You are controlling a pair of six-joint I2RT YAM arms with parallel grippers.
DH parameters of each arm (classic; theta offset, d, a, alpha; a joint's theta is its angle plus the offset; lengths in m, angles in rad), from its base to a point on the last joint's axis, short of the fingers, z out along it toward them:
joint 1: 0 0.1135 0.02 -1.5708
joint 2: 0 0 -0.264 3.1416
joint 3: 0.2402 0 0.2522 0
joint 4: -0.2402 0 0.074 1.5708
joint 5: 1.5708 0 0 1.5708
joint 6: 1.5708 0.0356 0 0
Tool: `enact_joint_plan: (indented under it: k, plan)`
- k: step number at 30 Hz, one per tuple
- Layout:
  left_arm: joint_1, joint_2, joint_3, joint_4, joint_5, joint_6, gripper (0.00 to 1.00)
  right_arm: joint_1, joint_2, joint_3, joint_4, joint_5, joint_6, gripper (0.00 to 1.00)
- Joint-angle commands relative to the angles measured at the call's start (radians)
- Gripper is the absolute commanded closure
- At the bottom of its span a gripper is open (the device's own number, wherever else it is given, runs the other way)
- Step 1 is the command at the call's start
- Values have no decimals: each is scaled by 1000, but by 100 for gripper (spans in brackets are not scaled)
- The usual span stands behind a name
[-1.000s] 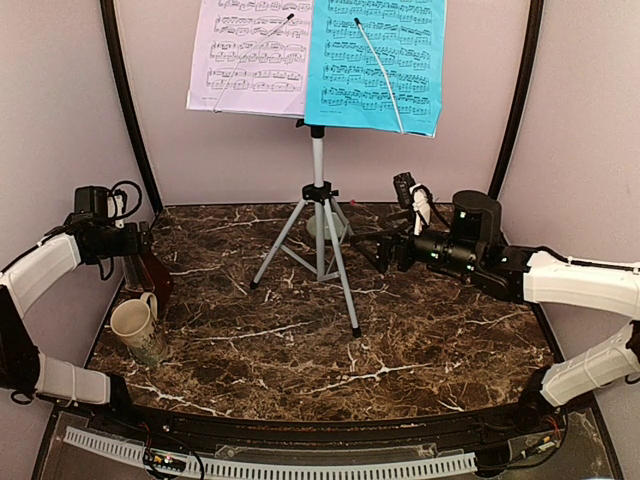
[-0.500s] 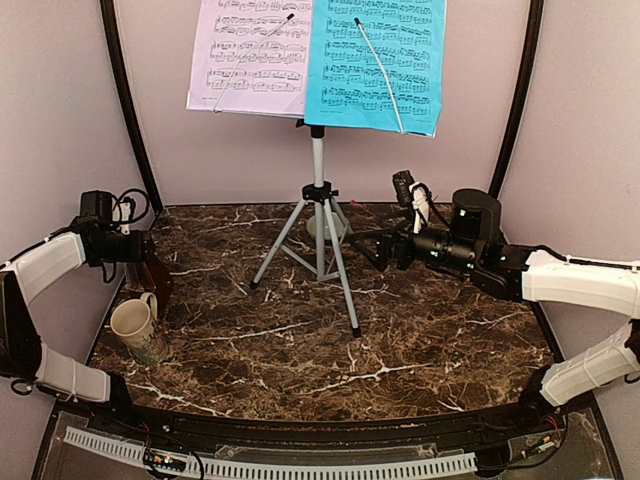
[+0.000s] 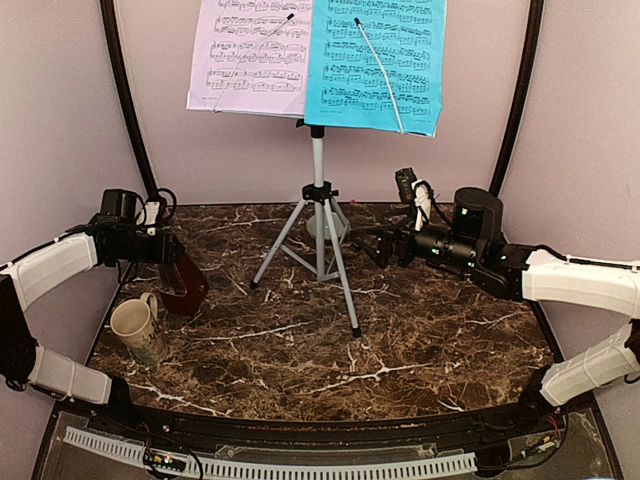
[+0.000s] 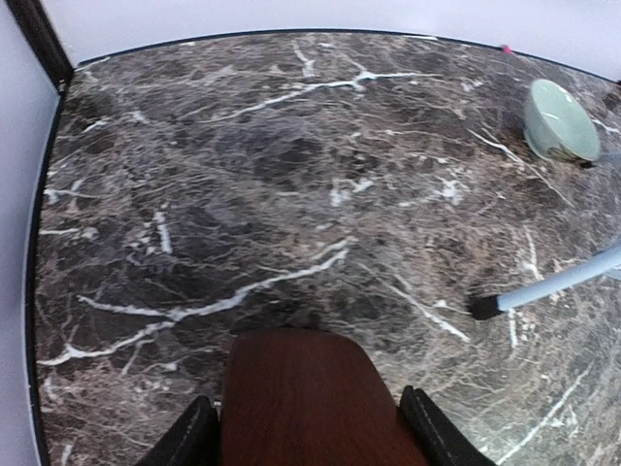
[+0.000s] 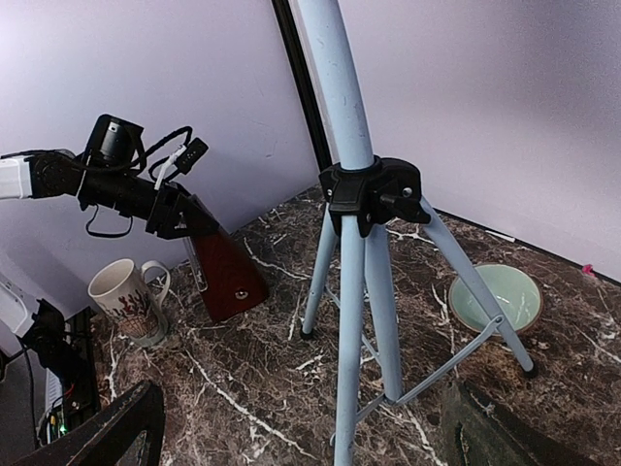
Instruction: Set up the instrument practice props
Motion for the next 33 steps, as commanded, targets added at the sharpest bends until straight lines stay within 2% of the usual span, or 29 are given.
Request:
enact_joint_plan:
  k: [1,5,9,14,19,25,33]
  plan:
    - [-76,-106,6,53,59,-84,74,-5,-5,8,44,-3,8,0]
    - [-162,-147,8,32,80,-102,77,-5,-6,10,41,-3,13,0]
    - [-312,-161,16,-34,50,-105,79,-5,3,18,36,-8,14,0]
    - [-453,-189,1,-60,40,-185,84,-5,21,21,28,1,32,0]
    - [-623,-186,20,-51,-70,-259,85,-5,37,24,26,9,62,0]
    - [-814,-48,59,58,-218,-345,83,-6,59,35,18,36,107,0]
    - [-922,142,185,74,-413,-435,83,-5,8,-16,37,82,96,0]
